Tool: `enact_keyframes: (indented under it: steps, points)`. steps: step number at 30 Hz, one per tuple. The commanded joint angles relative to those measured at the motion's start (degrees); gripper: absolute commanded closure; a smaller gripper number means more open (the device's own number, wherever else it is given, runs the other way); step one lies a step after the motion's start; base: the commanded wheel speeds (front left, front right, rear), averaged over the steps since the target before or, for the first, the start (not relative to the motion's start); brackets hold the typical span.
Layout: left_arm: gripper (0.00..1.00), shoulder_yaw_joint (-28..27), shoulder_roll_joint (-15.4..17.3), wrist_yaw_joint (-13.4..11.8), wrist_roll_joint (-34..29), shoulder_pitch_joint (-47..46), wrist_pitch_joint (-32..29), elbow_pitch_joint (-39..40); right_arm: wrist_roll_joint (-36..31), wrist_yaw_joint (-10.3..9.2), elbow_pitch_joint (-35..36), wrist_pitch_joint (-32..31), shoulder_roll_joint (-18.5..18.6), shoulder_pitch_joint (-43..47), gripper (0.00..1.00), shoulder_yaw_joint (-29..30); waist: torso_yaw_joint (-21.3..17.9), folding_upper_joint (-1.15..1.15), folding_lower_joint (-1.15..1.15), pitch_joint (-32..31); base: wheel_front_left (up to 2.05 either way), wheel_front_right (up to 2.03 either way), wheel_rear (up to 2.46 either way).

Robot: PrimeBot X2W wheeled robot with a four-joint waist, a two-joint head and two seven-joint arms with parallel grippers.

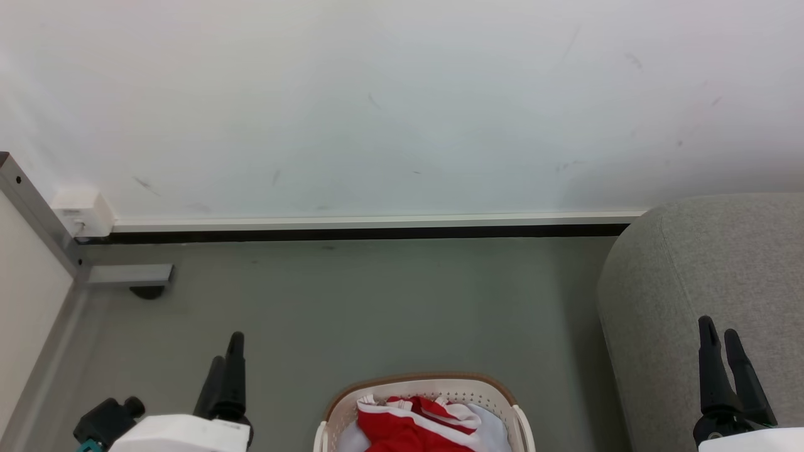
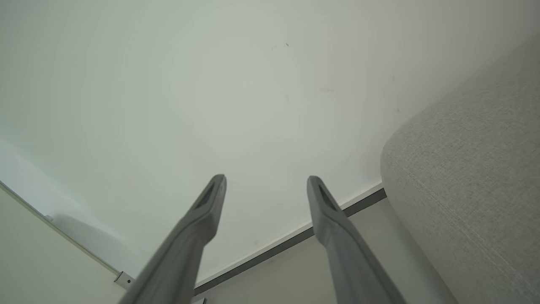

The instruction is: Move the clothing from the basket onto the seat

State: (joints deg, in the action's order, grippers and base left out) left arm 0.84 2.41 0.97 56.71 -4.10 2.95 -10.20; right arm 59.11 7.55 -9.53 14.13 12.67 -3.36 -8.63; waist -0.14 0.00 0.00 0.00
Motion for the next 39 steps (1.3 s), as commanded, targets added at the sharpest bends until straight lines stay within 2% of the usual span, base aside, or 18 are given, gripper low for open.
enact_keyframes:
  steps: [1,22,39]
  points:
    - [0.0,0.1,0.4,0.2,-2.1,-0.4,0.6,0.9,-2.5,-0.04,0.3,0.2,0.3,-0.2,0.0,0.9,0.0,0.0,0.0,0.0,0.0,0.0,0.0]
    - [0.0,2.2,0.5,0.4,-17.8,0.1,4.4,0.1,-23.8,-0.06,-1.2,0.5,-3.0,0.2,0.0,4.9,-0.1,0.0,0.0,0.1,0.0,0.0,0.0]
    - [0.0,2.5,0.6,0.6,-28.3,0.8,7.0,-0.1,-37.4,-0.07,-1.7,0.6,-5.2,0.8,0.0,7.8,0.1,0.0,0.0,0.1,0.0,0.0,0.0]
